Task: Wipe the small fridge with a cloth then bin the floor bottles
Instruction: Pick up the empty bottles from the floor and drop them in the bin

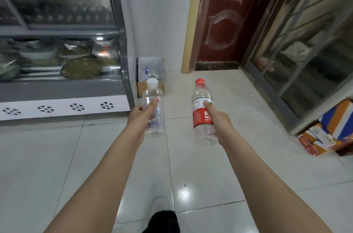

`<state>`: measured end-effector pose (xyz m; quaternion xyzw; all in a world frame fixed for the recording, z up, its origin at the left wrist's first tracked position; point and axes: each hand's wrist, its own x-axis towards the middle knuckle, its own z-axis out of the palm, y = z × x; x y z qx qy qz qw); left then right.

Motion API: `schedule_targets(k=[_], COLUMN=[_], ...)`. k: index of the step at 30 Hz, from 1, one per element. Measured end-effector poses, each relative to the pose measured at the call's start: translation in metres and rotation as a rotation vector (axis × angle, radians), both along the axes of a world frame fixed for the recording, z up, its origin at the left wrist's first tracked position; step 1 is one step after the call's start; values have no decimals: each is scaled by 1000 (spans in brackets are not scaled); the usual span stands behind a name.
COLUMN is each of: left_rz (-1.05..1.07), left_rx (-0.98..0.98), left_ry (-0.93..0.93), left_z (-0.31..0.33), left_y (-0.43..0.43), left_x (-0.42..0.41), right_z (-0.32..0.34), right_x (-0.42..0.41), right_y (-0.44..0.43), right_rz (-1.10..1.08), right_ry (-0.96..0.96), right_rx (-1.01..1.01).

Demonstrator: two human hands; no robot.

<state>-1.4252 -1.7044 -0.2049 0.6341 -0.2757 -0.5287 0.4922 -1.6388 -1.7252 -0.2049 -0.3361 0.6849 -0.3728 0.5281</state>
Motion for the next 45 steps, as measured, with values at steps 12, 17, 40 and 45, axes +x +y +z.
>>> schedule_targets(k=[12,17,40,45], left_rz=[68,80,280,311], left_rx=[28,52,203,295], left_ry=[-1,-23,-46,-89], left_z=[-15,-12,-59,-86], left_y=[-266,-353,-745,-808], left_x=[4,8,42,83], right_z=[-12,-14,-83,-105], right_x=[10,16,81,109], right_y=[-280,-371,-831,-903], right_rz=[136,132,416,399], right_ry=[51,8,26,26], right_rx=[-6,11,150,187])
